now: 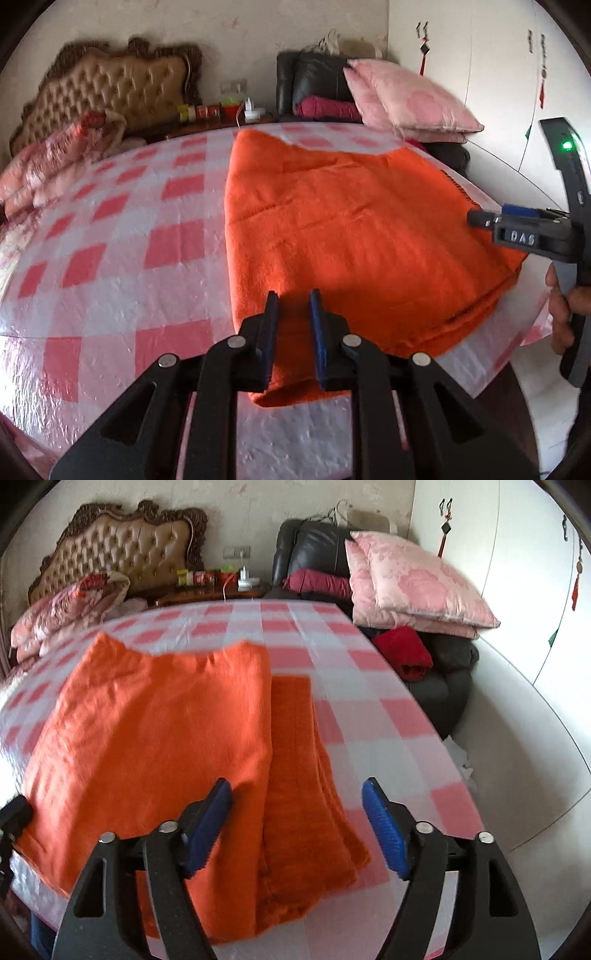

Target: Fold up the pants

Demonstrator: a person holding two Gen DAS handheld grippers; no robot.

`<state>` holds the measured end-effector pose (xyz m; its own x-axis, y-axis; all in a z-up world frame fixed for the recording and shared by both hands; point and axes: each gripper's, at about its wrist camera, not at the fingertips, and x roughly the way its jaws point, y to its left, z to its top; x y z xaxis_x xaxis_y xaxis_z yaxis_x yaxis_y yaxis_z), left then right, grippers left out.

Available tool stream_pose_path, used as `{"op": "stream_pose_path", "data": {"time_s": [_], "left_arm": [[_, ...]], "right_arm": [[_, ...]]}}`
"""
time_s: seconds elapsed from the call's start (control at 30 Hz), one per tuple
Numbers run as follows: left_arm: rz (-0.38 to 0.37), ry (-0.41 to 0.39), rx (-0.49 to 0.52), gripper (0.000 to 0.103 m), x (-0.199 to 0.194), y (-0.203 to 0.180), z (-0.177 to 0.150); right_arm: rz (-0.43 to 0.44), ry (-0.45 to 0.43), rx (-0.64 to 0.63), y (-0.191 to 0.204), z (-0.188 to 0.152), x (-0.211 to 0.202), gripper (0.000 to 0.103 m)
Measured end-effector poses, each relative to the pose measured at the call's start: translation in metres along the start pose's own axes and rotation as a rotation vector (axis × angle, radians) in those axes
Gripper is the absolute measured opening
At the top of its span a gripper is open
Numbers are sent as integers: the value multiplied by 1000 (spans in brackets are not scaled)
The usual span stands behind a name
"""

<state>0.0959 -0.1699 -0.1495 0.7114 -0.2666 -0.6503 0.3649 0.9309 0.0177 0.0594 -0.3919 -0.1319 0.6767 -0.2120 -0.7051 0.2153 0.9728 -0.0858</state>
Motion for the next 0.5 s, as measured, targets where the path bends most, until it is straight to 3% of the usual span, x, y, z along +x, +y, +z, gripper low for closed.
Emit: {"op": "stream_pose_path", "data": {"time_s": [0.17, 0.27, 0.4, 0.5], "left_arm": [[-8, -11, -4, 18, 1, 1, -5], [22, -23, 42, 18, 1, -5, -7], [10, -25, 27, 18, 1, -2, -8], [2, -21, 31, 18, 1, -1, -7]], "right_arm": [[-4, -18, 9, -5, -6, 3, 82], [0, -18, 28, -10, -1, 1, 84], [73, -44, 30, -6, 34, -11, 88], [114, -9, -92, 24, 63, 1, 90]]}}
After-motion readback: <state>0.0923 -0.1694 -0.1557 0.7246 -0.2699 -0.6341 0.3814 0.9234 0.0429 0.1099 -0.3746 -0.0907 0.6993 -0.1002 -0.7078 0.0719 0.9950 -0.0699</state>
